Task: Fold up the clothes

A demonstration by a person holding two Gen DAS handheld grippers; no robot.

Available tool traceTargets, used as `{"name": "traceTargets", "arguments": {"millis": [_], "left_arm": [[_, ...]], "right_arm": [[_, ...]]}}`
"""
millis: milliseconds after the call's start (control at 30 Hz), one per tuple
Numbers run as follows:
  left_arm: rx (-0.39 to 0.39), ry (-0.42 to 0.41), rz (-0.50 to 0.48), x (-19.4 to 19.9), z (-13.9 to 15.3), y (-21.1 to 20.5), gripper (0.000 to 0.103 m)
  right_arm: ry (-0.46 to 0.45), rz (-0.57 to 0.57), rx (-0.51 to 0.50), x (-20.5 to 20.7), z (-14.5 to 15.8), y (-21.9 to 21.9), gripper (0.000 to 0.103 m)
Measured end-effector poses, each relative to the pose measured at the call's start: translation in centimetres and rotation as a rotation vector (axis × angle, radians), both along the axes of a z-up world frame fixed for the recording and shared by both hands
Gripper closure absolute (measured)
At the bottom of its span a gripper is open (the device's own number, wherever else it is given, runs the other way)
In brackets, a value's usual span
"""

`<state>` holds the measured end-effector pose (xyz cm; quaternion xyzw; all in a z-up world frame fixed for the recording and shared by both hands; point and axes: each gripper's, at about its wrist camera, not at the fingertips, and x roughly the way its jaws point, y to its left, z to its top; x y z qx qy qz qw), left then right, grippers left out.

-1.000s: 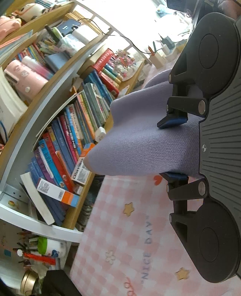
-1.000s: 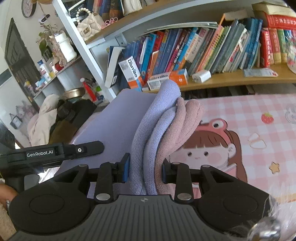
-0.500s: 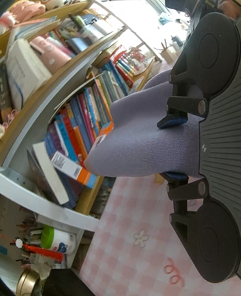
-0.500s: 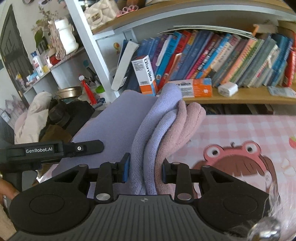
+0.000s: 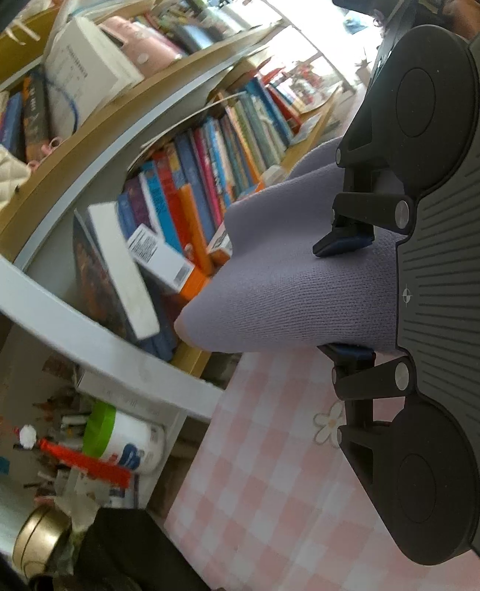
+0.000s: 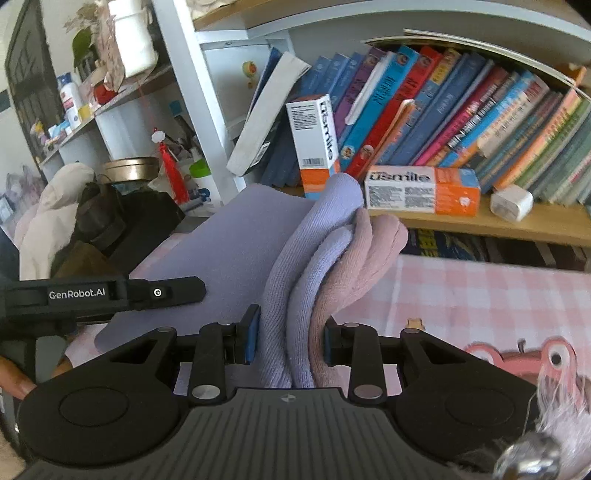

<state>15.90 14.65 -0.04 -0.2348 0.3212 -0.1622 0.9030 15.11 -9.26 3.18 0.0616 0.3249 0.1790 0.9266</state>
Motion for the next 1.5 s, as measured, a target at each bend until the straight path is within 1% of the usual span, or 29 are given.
{"name": "traceTargets", "arguments": {"millis": [67,100,167,233,267,333,367,400,433,467,533,567,600,667,733,767,800,833,867,933,967,1033,1200,1300,1333,1400,1500], "left_arm": [[0.015,0.006,0.011,0.4,-0.8,-0.1,0.057],[0.023,0.01,0.017,0.6,-1.1,-0.2,0.057],[0.041,0.032,0.017,1.0,-2.0,-0.3,0.057],[0.058,0.052,0.015,1.3,-2.8,-0.3,0.056],[0.066,0.061,0.014,1.4,-3.1,-0.3,0.053],[0.08,0.073,0.013,1.5,-3.6,-0.3,0.051],[0.086,0.075,0.013,1.4,-3.6,-0.3,0.048],[0.092,0.077,0.014,1.4,-3.7,-0.3,0.043],[0.107,0.083,0.023,1.3,-3.6,-0.3,0.04],[0.121,0.089,0.032,1.3,-3.4,-0.4,0.037],[0.165,0.084,0.035,1.0,-2.9,-0.8,0.037],[0.186,0.081,0.037,0.8,-2.6,-1.0,0.034],[0.22,0.075,0.036,0.5,-2.1,-1.3,0.032],[0.286,0.049,0.03,-0.5,-1.2,-1.8,0.029],[0.347,0.017,0.025,-1.6,-0.2,-2.3,0.026],[0.374,-0.001,0.024,-2.2,0.3,-2.6,0.023],[0.4,-0.018,0.023,-2.9,0.7,-2.8,0.02],[0.415,-0.021,0.028,-3.5,0.8,-3.0,0.019],[0.431,-0.024,0.032,-4.2,1.0,-3.2,0.015],[0.461,-0.031,0.041,-5.6,1.3,-3.5,0.014],[0.476,-0.034,0.046,-6.2,1.5,-3.7,0.011],[0.486,-0.022,0.046,-7.3,1.3,-4.2,0.008],[0.506,0.005,0.074,-9.6,0.5,-5.0,0.006],[0.521,0.021,0.096,-10.5,0.3,-5.2,0.006],[0.519,0.021,0.103,-10.8,0.4,-5.2,0.006],[0.515,0.023,0.117,-11.2,0.4,-5.1,0.003],[0.511,0.026,0.123,-11.9,0.3,-5.2,0.002]], "right_arm": [[-0.009,-0.003,-0.025,0.7,-0.8,0.5,0.074],[0.002,-0.009,-0.028,1.0,-1.4,0.5,0.073],[0.043,-0.03,-0.019,1.6,-2.8,0.3,0.073],[0.112,-0.063,0.02,2.2,-4.2,-0.3,0.071],[0.129,-0.082,0.049,2.3,-4.7,-0.8,0.07],[0.155,-0.112,0.097,2.3,-5.4,-1.7,0.064],[0.166,-0.125,0.118,2.3,-5.6,-2.1,0.062],[0.173,-0.135,0.129,2.2,-5.7,-2.4,0.056],[0.172,-0.139,0.119,2.2,-5.5,-2.4,0.051],[0.17,-0.143,0.109,2.1,-5.4,-2.3,0.05],[0.164,-0.151,0.087,1.9,-4.8,-2.2,0.044],[0.159,-0.155,0.077,1.7,-4.5,-2.1,0.043],[0.153,-0.162,0.071,1.4,-4.2,-2.1,0.038],[0.135,-0.174,0.064,0.7,-3.5,-2.2,0.034],[0.11,-0.197,0.045,-0.4,-2.6,-2.3,0.025],[0.096,-0.207,0.031,-1.0,-2.3,-2.3,0.023],[0.081,-0.216,0.015,-1.7,-1.9,-2.3,0.019],[0.064,-0.223,-0.006,-2.4,-1.6,-2.2,0.016],[0.05,-0.231,-0.026,-3.2,-1.3,-2.1,0.016],[0.033,-0.249,-0.056,-4.7,-1.0,-2.0,0.015],[0.028,-0.255,-0.062,-5.3,-1.0,-2.0,0.014],[0.02,-0.268,-0.075,-6.8,-0.9,-1.9,0.009],[0.027,-0.285,-0.105,-10.1,-1.5,-1.3,0.007],[0.039,-0.289,-0.113,-11.5,-1.6,-1.0,0.005],[0.04,-0.291,-0.118,-11.9,-1.5,-0.9,0.004],[0.039,-0.291,-0.126,-12.7,-1.5,-0.6,0.003],[0.04,-0.276,-0.137,-13.3,-1.5,-0.2,0.002]]}}
